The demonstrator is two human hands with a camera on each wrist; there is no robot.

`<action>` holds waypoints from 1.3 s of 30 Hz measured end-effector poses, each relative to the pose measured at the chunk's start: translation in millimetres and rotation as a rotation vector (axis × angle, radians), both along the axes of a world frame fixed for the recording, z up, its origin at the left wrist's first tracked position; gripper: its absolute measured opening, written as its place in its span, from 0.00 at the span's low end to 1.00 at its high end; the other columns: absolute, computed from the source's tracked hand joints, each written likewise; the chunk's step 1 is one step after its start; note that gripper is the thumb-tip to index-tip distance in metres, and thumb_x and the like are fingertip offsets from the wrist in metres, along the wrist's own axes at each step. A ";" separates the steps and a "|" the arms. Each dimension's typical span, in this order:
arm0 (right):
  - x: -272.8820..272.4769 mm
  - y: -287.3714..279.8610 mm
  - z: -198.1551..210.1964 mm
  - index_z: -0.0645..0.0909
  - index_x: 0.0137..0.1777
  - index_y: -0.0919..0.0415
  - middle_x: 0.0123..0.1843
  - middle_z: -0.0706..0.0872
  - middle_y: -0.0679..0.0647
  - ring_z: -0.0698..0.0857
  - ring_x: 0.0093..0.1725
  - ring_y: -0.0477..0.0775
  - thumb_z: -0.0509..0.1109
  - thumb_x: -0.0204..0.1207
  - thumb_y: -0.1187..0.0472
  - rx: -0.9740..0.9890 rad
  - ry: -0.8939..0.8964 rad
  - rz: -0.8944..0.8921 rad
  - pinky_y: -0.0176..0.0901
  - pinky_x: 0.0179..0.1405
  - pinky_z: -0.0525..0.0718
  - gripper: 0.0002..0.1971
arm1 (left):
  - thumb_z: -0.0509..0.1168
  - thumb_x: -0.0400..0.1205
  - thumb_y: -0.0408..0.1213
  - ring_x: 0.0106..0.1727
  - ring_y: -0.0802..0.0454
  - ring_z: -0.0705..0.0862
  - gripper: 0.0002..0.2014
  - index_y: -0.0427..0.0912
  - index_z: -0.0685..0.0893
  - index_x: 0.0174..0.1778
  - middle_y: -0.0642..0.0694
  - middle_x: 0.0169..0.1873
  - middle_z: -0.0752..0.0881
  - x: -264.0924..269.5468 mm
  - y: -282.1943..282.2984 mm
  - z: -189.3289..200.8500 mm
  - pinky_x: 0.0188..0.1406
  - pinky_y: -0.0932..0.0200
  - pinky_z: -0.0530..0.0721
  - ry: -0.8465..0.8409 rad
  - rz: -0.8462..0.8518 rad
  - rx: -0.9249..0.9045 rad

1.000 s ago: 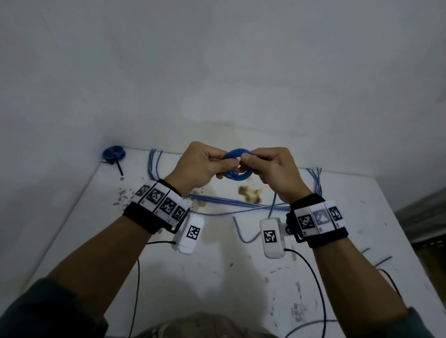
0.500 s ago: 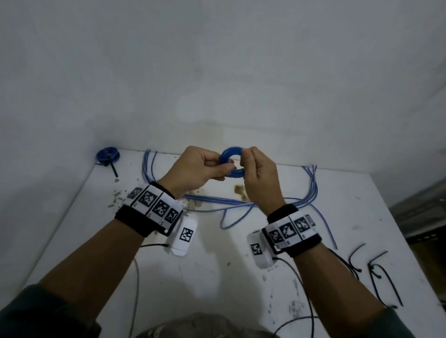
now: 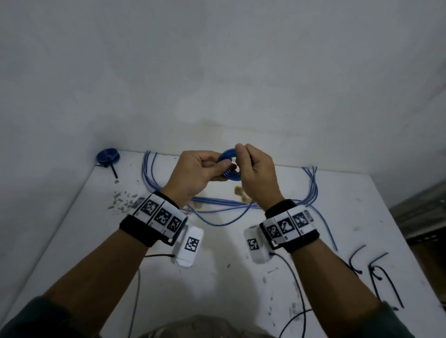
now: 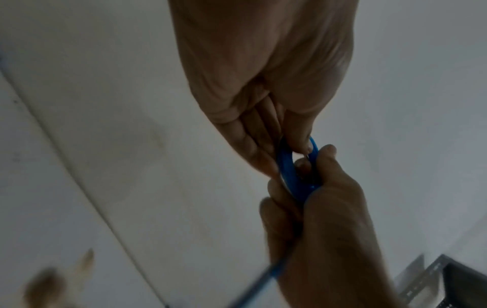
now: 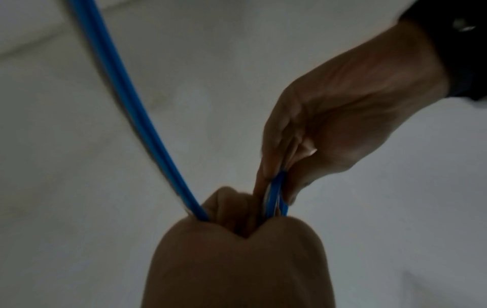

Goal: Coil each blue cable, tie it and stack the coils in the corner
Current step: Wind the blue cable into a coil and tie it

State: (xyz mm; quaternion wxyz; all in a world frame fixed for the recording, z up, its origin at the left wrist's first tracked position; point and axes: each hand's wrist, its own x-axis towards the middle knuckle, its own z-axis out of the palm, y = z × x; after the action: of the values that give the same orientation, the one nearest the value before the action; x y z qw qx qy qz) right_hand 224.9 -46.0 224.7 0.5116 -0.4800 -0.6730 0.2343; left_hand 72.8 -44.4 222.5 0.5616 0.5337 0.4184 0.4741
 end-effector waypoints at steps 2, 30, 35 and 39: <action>10.3 7.6 10.1 0.73 0.32 0.58 0.25 0.72 0.46 0.71 0.26 0.44 0.61 0.86 0.57 -0.037 -0.230 0.096 0.30 0.29 0.66 0.19 | 0.72 0.79 0.32 0.43 0.48 0.92 0.07 0.42 0.90 0.53 0.44 0.41 0.93 -7.5 4.6 4.0 0.44 0.58 0.89 0.163 -0.069 0.073; 20.7 8.7 5.8 0.85 0.37 0.62 0.30 0.81 0.46 0.76 0.31 0.42 0.65 0.86 0.56 -0.187 0.072 0.202 0.33 0.36 0.73 0.18 | 0.75 0.76 0.32 0.41 0.49 0.91 0.06 0.43 0.93 0.48 0.45 0.38 0.93 -17.5 17.1 17.2 0.40 0.60 0.83 0.237 -0.101 0.108; 34.8 10.3 11.6 0.89 0.40 0.67 0.30 0.85 0.42 0.78 0.31 0.38 0.67 0.85 0.62 -0.176 0.108 0.200 0.28 0.36 0.73 0.14 | 0.76 0.76 0.32 0.41 0.48 0.91 0.08 0.39 0.93 0.50 0.44 0.38 0.93 -14.0 12.5 16.5 0.39 0.60 0.85 0.245 -0.078 0.077; 36.7 7.0 5.4 0.88 0.42 0.67 0.26 0.85 0.37 0.81 0.28 0.35 0.67 0.84 0.65 -0.176 0.115 0.128 0.22 0.34 0.73 0.12 | 0.76 0.76 0.32 0.37 0.52 0.91 0.07 0.40 0.92 0.49 0.45 0.35 0.93 -11.6 11.3 13.4 0.38 0.61 0.86 0.259 -0.035 0.089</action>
State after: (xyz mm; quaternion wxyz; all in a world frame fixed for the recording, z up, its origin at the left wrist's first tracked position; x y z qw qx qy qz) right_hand 261.6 -39.0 230.2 0.4891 -0.4651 -0.6487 0.3517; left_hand 61.2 -33.1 235.8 0.4869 0.6221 0.4563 0.4094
